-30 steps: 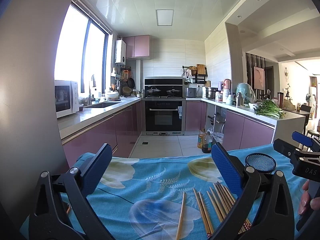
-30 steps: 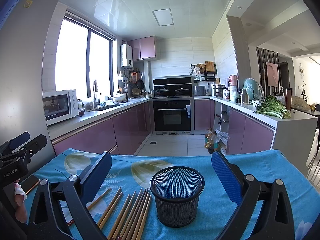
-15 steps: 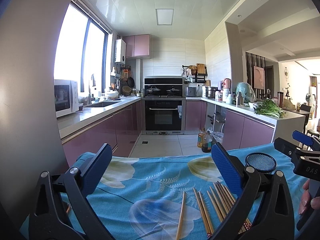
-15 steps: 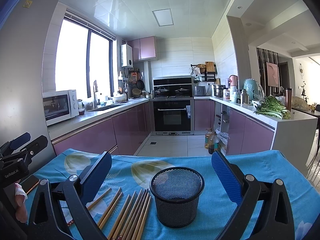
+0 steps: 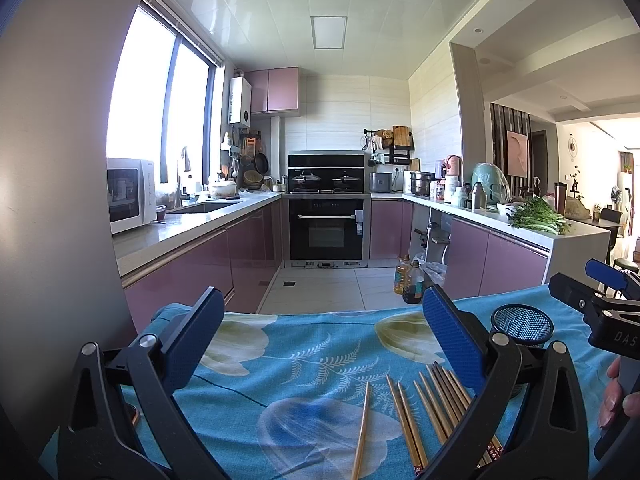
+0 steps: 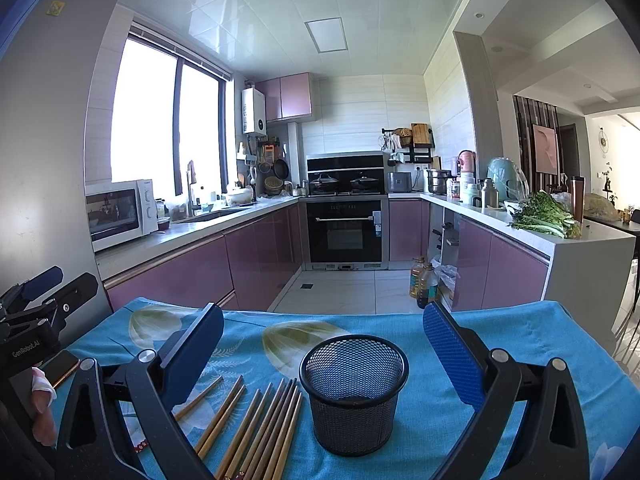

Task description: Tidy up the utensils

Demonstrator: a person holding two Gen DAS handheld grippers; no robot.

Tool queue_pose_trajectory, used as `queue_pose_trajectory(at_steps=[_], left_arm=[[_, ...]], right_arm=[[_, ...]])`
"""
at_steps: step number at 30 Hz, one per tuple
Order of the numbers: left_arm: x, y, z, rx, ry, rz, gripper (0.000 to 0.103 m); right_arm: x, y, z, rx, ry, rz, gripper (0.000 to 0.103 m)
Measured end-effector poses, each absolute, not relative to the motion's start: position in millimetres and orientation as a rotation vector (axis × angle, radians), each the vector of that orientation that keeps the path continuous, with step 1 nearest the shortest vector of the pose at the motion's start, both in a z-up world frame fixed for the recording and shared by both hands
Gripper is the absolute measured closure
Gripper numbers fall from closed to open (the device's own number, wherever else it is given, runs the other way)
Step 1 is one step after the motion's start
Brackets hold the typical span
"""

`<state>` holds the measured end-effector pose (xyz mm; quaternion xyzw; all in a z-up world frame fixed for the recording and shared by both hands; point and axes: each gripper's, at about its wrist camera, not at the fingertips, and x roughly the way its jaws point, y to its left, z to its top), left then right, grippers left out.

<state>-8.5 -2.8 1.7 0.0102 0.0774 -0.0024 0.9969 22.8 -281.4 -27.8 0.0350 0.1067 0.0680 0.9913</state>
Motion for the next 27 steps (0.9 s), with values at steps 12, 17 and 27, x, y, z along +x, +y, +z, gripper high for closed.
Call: queue_pose_trajectory(at_steps=[12, 17, 27], left_arm=[[-6, -5, -4, 0.021, 0.174, -0.009, 0.005], [-1, -4, -8, 0.03, 0.207, -0.014, 0.005], [22, -5, -31, 0.108, 0.381, -0.063, 0.005]], right_arm=[[22, -283, -27, 0.071, 0.233, 0.153, 0.006], [18, -284, -29, 0.068, 0.267, 0.196, 0.006], [17, -266, -59, -0.017, 0.481, 0.322, 0.011]])
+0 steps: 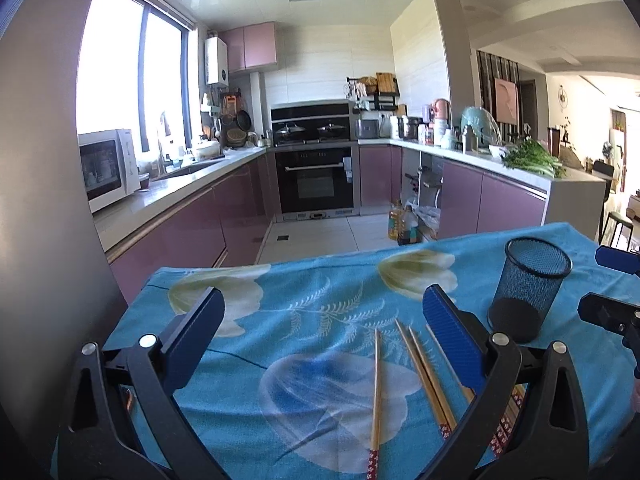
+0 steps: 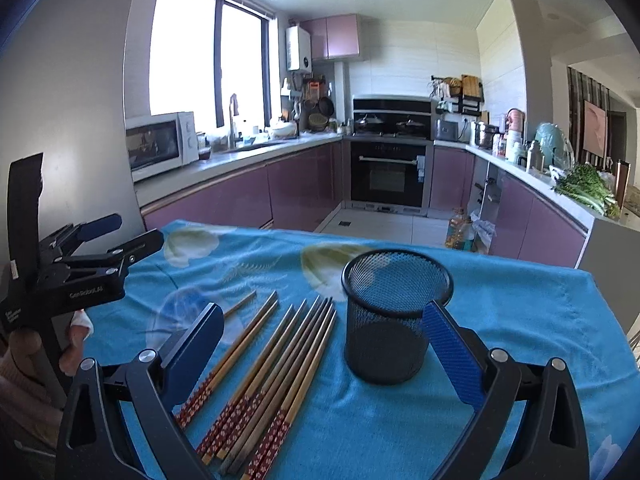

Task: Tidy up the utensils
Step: 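Lower both tools toward the chopsticks, left gripper closing on one chopstick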

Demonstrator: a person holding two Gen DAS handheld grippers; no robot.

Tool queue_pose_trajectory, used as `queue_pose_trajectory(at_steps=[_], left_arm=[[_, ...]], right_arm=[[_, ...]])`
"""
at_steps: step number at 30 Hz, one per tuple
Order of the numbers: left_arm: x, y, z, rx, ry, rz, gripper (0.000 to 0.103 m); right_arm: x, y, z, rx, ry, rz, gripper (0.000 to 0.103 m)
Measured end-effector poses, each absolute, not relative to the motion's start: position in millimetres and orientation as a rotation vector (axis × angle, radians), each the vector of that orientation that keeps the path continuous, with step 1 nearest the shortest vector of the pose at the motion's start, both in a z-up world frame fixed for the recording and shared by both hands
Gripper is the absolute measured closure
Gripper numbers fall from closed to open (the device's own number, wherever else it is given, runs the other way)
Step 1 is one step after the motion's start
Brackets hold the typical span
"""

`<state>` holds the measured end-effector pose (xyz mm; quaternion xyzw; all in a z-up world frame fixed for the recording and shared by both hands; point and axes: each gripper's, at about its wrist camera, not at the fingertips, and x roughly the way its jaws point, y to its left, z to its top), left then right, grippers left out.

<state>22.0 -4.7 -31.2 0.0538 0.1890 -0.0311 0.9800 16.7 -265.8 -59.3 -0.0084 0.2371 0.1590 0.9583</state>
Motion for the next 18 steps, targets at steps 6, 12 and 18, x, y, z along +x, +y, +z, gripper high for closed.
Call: queue_pose_trajectory(at_steps=[6, 12, 18], left_arm=[[44, -10, -65, 0.18, 0.542, -0.131, 0.019], [65, -17, -96, 0.211, 0.683, -0.201, 0.035], [84, -21, -114, 0.202, 0.773, -0.239, 0.051]], right_arm=[[39, -251, -96, -0.037, 0.694, 0.342, 0.041], [53, -248, -110, -0.055, 0.771, 0.318, 0.055], [64, -250, -120, -0.048, 0.843, 0.306, 0.064]])
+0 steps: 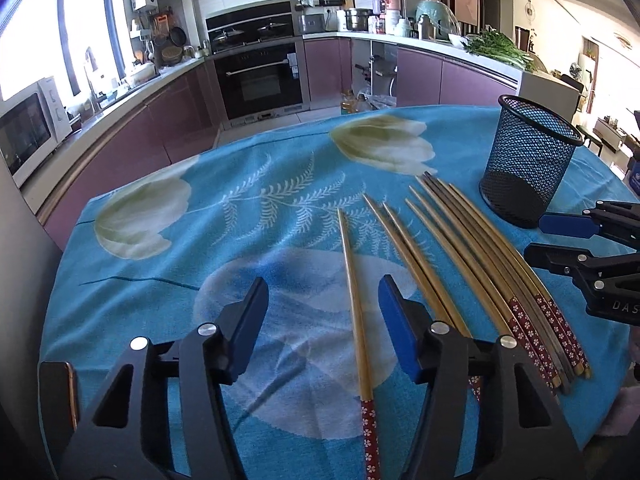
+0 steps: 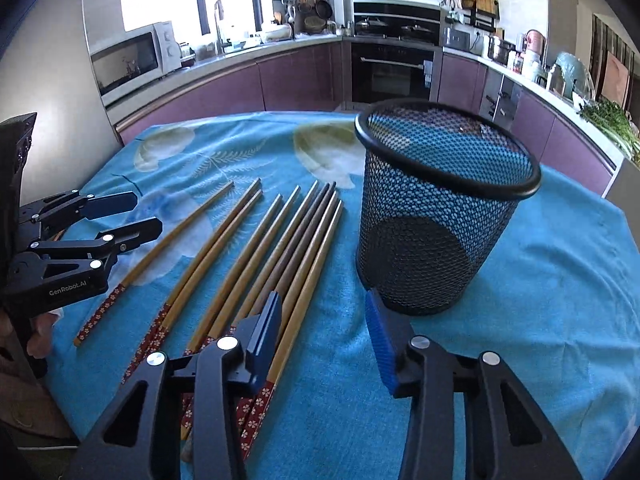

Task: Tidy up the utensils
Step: 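Lower both tools toward the chopsticks, left gripper closing on one chopstick, then grasp a chopstick with the right gripper while the left gripper lifts its chopstick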

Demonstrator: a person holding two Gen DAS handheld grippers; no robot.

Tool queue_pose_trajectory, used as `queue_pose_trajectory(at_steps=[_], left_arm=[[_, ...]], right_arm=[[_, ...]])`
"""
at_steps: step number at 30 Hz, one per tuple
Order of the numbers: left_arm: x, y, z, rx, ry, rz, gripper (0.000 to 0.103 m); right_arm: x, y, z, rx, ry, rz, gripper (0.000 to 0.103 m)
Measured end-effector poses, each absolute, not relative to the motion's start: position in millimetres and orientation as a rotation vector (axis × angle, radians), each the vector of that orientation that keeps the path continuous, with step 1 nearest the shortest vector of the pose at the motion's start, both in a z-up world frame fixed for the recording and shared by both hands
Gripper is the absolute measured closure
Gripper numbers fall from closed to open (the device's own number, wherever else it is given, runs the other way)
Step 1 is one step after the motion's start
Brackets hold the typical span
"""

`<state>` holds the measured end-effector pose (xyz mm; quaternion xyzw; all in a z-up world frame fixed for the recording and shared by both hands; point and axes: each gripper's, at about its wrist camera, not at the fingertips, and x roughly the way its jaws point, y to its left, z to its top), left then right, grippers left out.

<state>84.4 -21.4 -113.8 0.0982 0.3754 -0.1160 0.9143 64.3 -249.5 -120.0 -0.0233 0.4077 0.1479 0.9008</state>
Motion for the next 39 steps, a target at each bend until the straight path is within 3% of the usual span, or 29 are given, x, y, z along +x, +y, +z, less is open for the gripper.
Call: queue_pose_trajectory(at_steps=[6, 14, 20, 30, 39], left_arm=[[100, -29, -128, 0.196, 0.853, -0.283, 0.069], [119, -43, -136, 0.201, 0.903, -0.313, 0.077], [123, -50, -136, 0.171, 0.916, -0.331, 0.095], [111, -39, -126, 0.109, 0.911, -0.341, 0.095], [94, -27, -77, 0.047, 0.826, -0.453, 0.096]], right_arm=[[69, -250, -124, -0.055, 0.871, 0.304, 0.069], [79, -247, -131, -0.055, 0.901, 0.308, 0.075], [83, -246, -132, -0.002, 0.915, 0.341, 0.093], [76, -256, -118, 0.067, 0.872, 0.371, 0.097], [58, -271, -81, 0.111, 0.741, 0.421, 0.097]])
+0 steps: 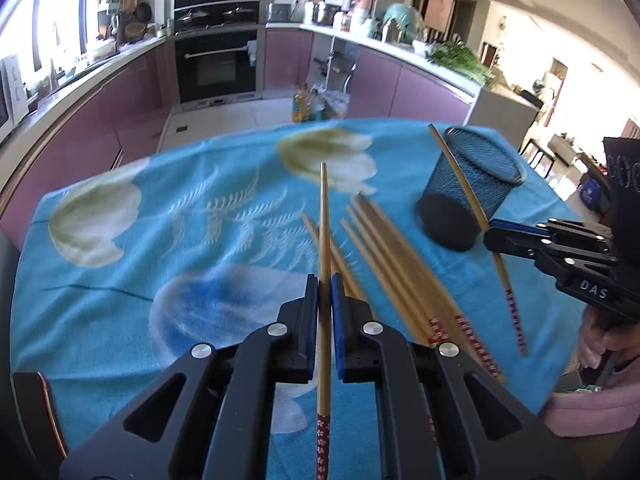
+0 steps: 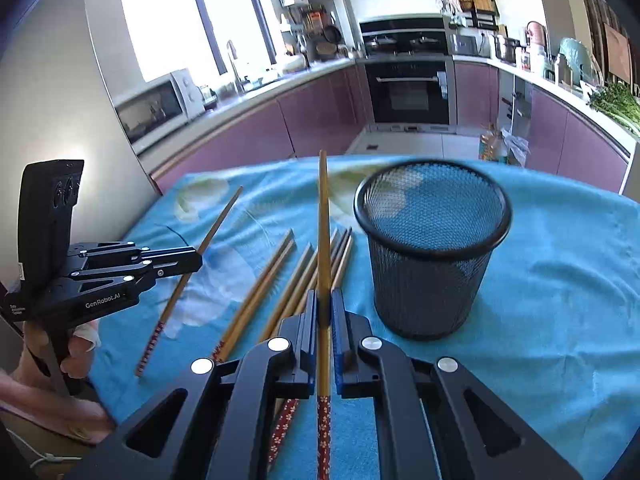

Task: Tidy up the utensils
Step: 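Grasp a chopstick with the right gripper while the left gripper lifts its chopstick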

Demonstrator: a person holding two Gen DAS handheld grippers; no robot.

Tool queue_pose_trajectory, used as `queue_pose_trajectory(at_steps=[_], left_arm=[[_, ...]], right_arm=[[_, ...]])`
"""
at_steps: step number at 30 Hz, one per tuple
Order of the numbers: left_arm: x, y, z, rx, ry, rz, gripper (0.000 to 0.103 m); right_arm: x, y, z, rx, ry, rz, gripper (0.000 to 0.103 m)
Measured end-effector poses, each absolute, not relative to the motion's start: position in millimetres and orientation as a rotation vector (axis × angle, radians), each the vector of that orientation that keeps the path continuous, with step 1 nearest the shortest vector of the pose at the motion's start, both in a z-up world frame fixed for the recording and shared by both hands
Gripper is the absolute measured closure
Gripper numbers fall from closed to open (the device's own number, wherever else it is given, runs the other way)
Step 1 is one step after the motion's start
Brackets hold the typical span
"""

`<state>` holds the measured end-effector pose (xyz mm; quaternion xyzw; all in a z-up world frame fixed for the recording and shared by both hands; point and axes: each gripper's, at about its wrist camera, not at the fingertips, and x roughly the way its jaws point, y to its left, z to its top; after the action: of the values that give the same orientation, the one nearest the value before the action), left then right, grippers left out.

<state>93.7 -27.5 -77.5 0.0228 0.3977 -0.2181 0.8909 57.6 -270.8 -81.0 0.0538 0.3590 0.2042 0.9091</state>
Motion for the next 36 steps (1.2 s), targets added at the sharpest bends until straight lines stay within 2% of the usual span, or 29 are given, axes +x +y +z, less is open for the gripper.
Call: queue_pose_trajectory(at_steps=[18, 29, 36], left_arm=[[70, -25, 36, -0.076, 0.577, -0.639, 0.096], [87, -71, 96, -0.106, 0.462, -0.749, 0.096], [104, -112, 103, -0.096, 0.478, -0.774, 0.096]], right_arm=[[46, -302, -11, 0.17, 0.506, 0.489, 0.097], [56, -330, 36, 0.138, 0.39, 0.445, 0.097], [69, -339, 39, 0.107, 0.377, 0.396, 0.097]])
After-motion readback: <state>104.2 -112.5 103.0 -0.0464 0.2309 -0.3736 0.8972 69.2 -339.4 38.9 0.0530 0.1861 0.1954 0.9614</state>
